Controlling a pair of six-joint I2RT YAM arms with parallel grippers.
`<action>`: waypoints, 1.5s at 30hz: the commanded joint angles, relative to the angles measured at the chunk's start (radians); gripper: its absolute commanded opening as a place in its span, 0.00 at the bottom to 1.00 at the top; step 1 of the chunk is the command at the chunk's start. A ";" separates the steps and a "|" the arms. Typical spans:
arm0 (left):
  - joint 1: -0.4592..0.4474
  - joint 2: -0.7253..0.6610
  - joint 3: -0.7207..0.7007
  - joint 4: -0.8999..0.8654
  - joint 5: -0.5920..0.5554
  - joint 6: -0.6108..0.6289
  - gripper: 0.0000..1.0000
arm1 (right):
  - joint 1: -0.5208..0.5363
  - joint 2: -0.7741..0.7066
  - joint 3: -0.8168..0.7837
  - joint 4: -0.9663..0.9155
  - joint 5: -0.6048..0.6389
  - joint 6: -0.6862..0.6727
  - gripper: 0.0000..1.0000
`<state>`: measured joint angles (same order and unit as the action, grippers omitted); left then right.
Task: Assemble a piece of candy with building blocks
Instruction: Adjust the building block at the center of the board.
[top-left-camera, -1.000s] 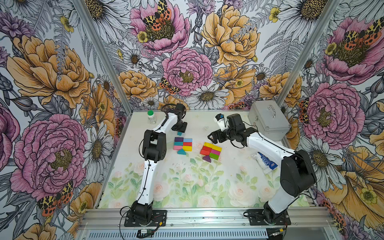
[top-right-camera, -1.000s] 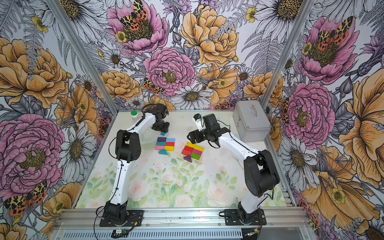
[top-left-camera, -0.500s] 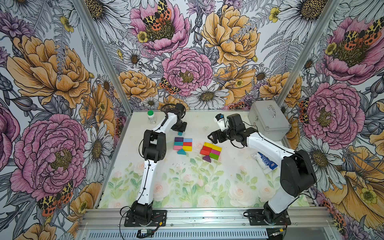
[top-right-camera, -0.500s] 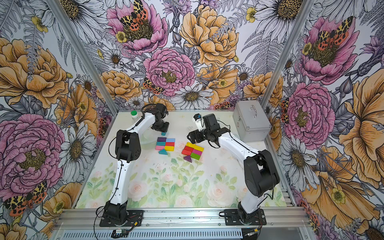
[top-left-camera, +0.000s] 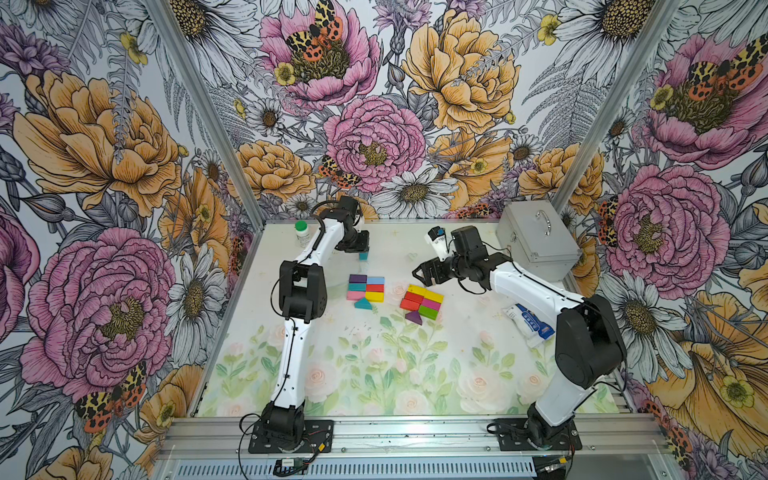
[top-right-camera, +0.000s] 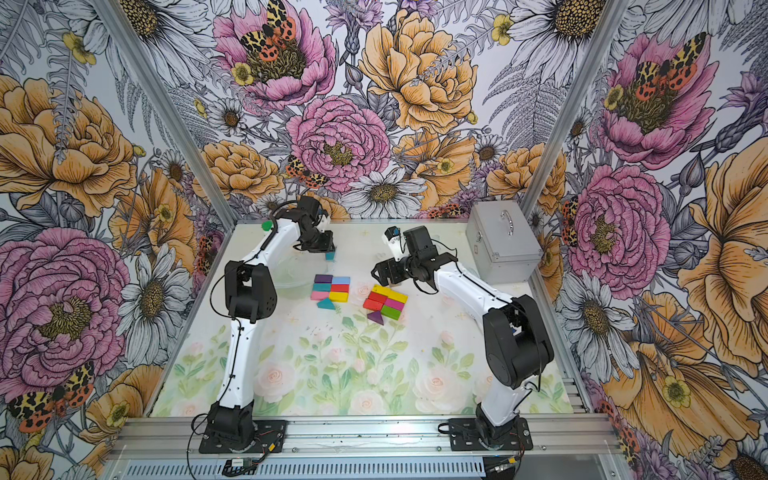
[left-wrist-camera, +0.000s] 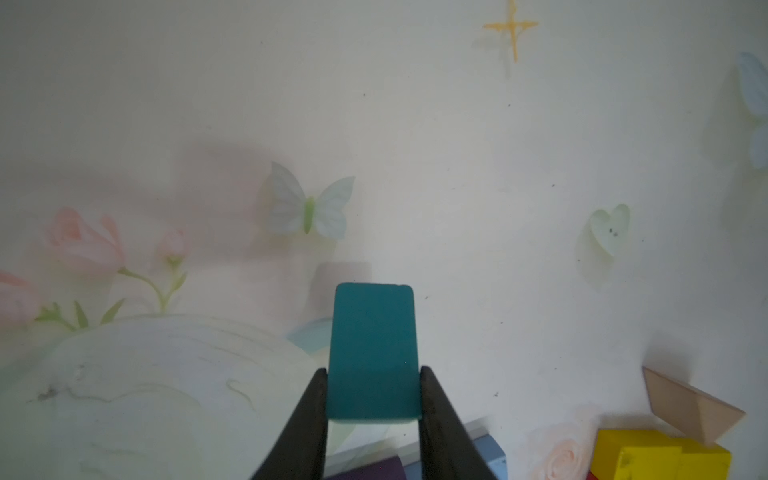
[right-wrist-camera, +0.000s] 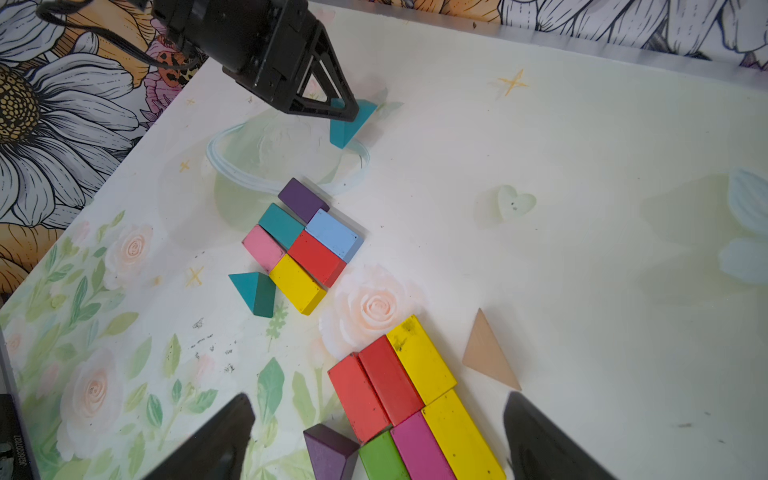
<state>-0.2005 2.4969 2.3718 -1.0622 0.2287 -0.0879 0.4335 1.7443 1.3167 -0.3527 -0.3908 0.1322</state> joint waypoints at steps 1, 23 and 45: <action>0.008 -0.057 -0.007 0.016 0.174 -0.082 0.27 | 0.006 0.050 0.069 0.055 -0.065 0.043 0.95; 0.078 -0.349 -0.504 0.311 0.539 -0.256 0.27 | 0.017 0.528 0.558 0.126 -0.433 -0.033 0.95; 0.016 -0.374 -0.557 0.348 0.602 -0.280 0.28 | 0.028 0.574 0.597 0.041 -0.358 -0.075 0.82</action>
<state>-0.1730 2.1830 1.8229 -0.7498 0.7837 -0.3611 0.4534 2.3009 1.8744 -0.2890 -0.7734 0.0776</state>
